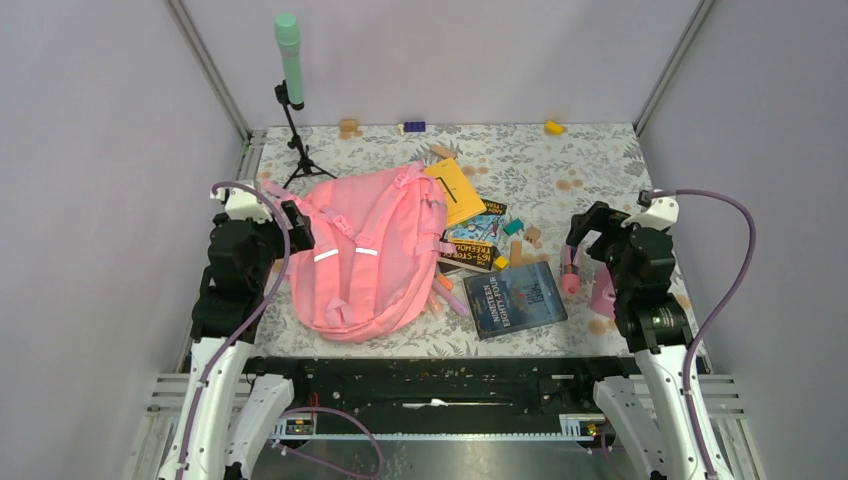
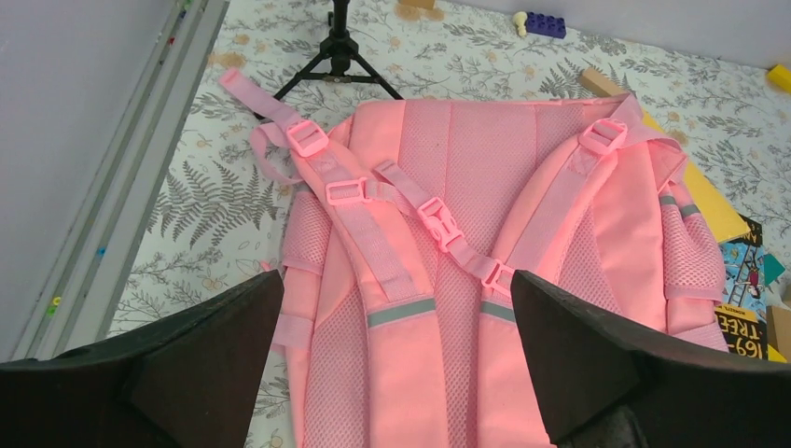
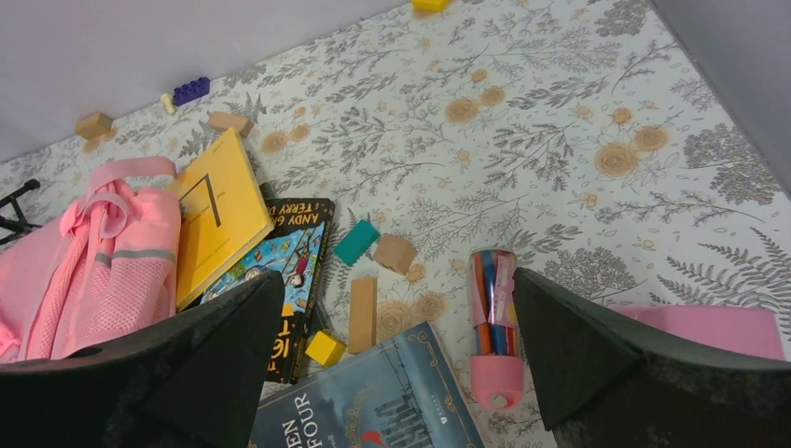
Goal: Pack the student bag
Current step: Adjust the student bag at the center of the board.
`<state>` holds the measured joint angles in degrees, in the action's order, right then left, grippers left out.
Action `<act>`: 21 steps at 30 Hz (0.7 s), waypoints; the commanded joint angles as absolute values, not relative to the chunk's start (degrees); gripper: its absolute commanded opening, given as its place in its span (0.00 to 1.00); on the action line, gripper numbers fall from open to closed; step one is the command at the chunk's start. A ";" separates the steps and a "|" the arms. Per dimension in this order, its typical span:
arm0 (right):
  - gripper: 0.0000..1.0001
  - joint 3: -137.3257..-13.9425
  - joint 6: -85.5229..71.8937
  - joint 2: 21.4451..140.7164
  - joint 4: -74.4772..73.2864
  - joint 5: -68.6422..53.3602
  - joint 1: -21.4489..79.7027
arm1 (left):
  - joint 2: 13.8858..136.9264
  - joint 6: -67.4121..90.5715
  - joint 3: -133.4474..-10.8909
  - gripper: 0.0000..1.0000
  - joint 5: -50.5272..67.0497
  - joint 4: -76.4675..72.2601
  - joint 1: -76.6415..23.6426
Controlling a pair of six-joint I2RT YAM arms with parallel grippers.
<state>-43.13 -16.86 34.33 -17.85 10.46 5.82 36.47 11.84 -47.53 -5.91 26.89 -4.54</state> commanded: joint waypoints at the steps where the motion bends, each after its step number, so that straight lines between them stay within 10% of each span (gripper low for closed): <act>1: 1.00 -42.68 -18.00 35.94 -13.83 7.59 5.54 | 38.45 13.35 -50.25 0.99 -6.84 25.54 -4.31; 12: 1.00 -41.77 -17.66 36.03 -13.05 1.34 5.54 | 42.88 9.66 -48.70 0.99 -1.33 26.74 -7.28; 21: 1.00 -41.02 -17.88 35.42 -13.20 -1.30 5.62 | 48.21 5.02 -47.65 0.99 -0.76 26.02 -31.17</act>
